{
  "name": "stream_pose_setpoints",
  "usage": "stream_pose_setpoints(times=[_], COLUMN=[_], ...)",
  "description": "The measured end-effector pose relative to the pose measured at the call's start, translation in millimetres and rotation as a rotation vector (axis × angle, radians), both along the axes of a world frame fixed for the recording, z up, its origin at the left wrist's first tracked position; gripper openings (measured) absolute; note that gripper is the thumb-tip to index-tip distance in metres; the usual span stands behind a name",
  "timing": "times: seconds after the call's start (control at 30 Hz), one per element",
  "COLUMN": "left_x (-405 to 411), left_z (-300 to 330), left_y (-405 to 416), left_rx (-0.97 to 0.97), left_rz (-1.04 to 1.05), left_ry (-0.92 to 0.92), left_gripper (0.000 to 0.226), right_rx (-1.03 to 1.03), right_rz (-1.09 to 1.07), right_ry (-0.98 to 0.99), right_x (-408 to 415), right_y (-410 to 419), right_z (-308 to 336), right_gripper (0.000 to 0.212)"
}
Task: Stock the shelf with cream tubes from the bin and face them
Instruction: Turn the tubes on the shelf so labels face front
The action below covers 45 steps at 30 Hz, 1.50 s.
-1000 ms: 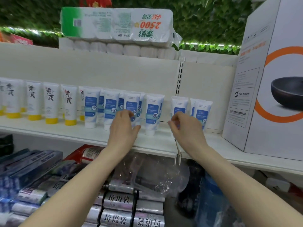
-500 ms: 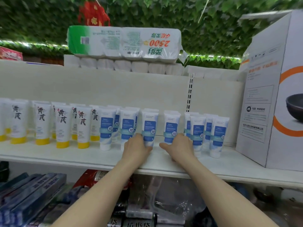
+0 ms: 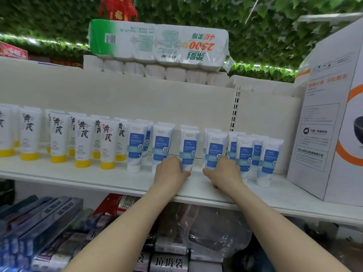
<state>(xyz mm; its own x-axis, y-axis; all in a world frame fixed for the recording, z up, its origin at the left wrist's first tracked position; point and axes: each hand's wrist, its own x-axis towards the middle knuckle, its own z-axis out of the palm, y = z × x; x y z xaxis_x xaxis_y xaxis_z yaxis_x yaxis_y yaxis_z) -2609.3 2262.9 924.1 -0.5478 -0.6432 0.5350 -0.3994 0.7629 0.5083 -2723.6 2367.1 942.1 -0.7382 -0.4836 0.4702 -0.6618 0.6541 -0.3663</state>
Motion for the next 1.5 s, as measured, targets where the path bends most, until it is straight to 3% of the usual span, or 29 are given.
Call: stream_pose_setpoints(times=[0.1, 0.17, 0.23, 0.33, 0.5, 0.63, 0.73, 0.97, 1.37, 1.5], left_x=[20.8, 42.1, 64.5, 88.5, 101.2, 95.4, 91.7, 86.5, 103.7, 148.0], left_z=[0.0, -0.5, -1.5, -6.9, -17.5, -10.5, -5.8, -3.5, 3.0, -2.0], left_y=[-1.0, -4.0, -11.6, -41.1, -78.4, -90.5, -99.7, -108.8, -106.0, -113.8], left_rx=[-0.121, -0.217, -0.275, -0.235, -0.038, 0.017, 0.079, 0.023, 0.019, -0.107], left_rz=[0.049, 0.092, 0.117, 0.167, 0.179, 0.161, 0.167, 0.144, 0.084, 0.118], left_ry=[0.020, 0.146, 0.279, 0.370, 0.160, 0.102, 0.082, -0.001, -0.042, 0.204], left_gripper=[0.029, 0.022, 0.017, 0.033, 0.056, 0.052, 0.054, 0.036, 0.030, 0.021], right_rx=[0.171, 0.235, 0.188, 0.085, 0.055, -0.009, -0.036, 0.096, 0.056, -0.144], right_rz=[-0.033, -0.050, 0.025, 0.166, 0.197, 0.158, 0.079, 0.034, -0.009, 0.138], right_ry=[0.222, 0.383, 0.425, 0.446, 0.609, 0.629, 0.767, 0.739, 0.759, 0.951], right_x=[17.4, 37.1, 57.8, 86.3, 106.3, 107.7, 101.6, 93.1, 101.0, 115.8], right_y=[16.9, 22.4, 16.9, -6.9, -56.8, -85.6, -102.1, -122.0, -120.7, -131.1], right_z=[12.0, 20.9, 24.9, 23.8, 17.5, 22.8, 31.7, 41.9, 40.9, 43.5], right_gripper=[0.023, 0.013, 0.012, 0.013, 0.039, 0.057, 0.067, 0.058, 0.055, 0.038])
